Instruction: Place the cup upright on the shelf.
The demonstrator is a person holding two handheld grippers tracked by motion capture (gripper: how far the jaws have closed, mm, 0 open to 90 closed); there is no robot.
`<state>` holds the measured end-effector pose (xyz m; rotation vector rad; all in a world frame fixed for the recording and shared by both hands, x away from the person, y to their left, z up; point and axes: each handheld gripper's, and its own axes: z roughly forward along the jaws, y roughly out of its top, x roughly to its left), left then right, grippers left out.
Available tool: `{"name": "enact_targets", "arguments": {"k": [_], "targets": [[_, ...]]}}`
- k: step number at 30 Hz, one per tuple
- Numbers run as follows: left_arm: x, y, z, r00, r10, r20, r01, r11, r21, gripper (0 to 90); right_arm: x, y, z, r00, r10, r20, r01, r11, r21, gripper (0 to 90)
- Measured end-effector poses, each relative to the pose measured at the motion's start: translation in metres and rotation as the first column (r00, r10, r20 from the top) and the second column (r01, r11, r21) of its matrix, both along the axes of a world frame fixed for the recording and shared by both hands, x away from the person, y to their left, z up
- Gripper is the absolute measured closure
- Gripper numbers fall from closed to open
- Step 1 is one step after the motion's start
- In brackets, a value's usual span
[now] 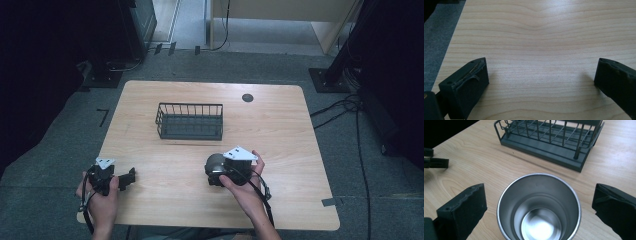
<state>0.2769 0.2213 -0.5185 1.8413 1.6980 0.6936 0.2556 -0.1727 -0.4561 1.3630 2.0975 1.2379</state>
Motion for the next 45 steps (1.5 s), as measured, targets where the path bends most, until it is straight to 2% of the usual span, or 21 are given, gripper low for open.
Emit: {"name": "enact_targets", "arguments": {"k": [5, 8, 10, 16, 17, 19, 26, 31, 45], "targets": [[0.0, 0.0, 0.0, 1.0, 0.0, 0.0, 0.0, 1.0, 0.0, 0.0, 0.0, 0.004, -0.011, 0.9998, 0.011, -0.018, -0.011, 1.0, 0.0, 0.0], [0.0, 0.0, 0.0, 1.0, 0.0, 0.0, 0.0, 1.0, 0.001, 0.0, 0.0, 0.007, -0.017, 0.9997, 0.006, -0.022, -0.006, 1.0, -0.017, 0.0], [0.0, 0.0, 0.0, 1.0, 0.0, 0.0, 0.0, 1.0, 0.001, 0.0, 0.002, 0.01, -0.024, 0.9992, -0.007, -0.04, 0.005, 0.999, -0.05, 0.0], [0.0, 0.0, 0.0, 1.0, -0.001, 0.0, 0.001, 1.0, 0.001, 0.0, 0.004, 0.014, -0.033, 0.9978, 0.007, -0.066, -0.012, 0.997, -0.07, 0.3], [0.0, 0.0, 0.0, 1.0, -0.001, 0.0, 0.001, 1.0, 0.001, 0.0, 0.004, 0.015, -0.034, 0.9978, 0.004, -0.067, -0.009, 0.997, -0.077, 3.3], [0.0, 0.0, 0.0, 1.0, -0.001, 0.0, 0.001, 1.0, 0.001, 0.0, 0.002, 0.016, -0.035, 0.999, -0.025, -0.038, 0.021, 0.994, -0.105, 14.0], [0.0, 0.0, 0.0, 1.0, 0.0, 0.0, 0.0, 1.0, 0.001, 0.0, 0.001, 0.015, -0.035, 0.999, -0.036, -0.026, 0.033, 0.992, -0.12, 17.0], [0.0, 0.0, 0.0, 1.0, -0.001, 0.0, 0.001, 1.0, 0.001, 0.0, 0.002, 0.014, -0.031, 0.999, -0.035, -0.027, 0.032, 0.994, -0.109, 17.3], [0.0, 0.0, 0.0, 1.0, 0.0, 0.0, 0.0, 1.0, 0.0, 0.0, 0.02, 0.014, 0.003, 0.9995, -0.029, 0.007, 0.03, 0.996, -0.078, 17.5]]}}
